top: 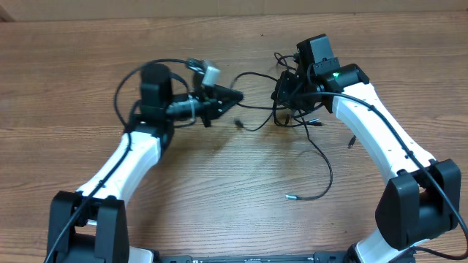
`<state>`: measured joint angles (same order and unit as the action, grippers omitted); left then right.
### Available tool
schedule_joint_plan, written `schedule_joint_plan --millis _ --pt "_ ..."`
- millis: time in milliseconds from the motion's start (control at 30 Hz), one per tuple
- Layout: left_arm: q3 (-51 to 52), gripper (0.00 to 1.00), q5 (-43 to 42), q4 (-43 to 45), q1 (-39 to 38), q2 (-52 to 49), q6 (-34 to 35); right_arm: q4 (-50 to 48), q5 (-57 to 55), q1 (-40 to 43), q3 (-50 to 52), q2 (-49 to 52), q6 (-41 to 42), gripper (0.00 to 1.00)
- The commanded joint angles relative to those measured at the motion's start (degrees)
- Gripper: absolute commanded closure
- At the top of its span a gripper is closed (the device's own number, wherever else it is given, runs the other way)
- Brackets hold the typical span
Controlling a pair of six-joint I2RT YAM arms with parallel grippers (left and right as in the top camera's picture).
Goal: Untangle cables
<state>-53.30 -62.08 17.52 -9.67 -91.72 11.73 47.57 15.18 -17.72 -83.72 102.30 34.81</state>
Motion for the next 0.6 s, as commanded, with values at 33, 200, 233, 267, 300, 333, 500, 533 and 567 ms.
schedule_joint_plan --millis 33,200,233,267,300,333,500,533,567 --pt "-1.0 0.96 -2.1 3.3 6.3 0.9 7.0 2.6 -12.5 1.1 -1.0 0.2 0.8 0.96" --pt "-2.0 0.96 -9.9 21.8 19.5 0.9 24.9 9.6 -28.8 6.8 -1.0 0.2 0.9 0.96" --pt "-2.1 0.96 -9.9 26.5 22.3 0.9 29.6 9.9 -29.8 8.4 -1.0 0.2 0.5 0.96" --pt "-2.1 0.96 -9.8 31.2 24.8 0.9 33.7 9.8 -29.7 10.0 -1.0 0.2 -0.9 0.96" --pt "-2.1 0.96 -9.5 35.0 27.3 0.9 37.2 9.8 -29.5 11.6 -1.0 0.2 -1.5 0.96" --pt "-2.1 0.96 -9.3 37.5 29.3 0.9 40.2 9.8 -28.2 12.9 -1.0 0.2 -2.3 0.96" --pt "-2.1 0.94 -11.5 36.7 32.5 0.9 42.8 7.5 -7.1 15.2 -1.0 0.2 -16.8 0.96" --pt "-2.1 0.94 -12.1 36.4 32.1 0.9 42.4 6.3 1.5 15.2 -1.0 0.2 -22.2 0.96" --pt "-2.1 0.94 -12.3 36.3 31.4 0.9 41.8 4.5 13.4 14.7 -1.0 0.2 -28.2 0.96"
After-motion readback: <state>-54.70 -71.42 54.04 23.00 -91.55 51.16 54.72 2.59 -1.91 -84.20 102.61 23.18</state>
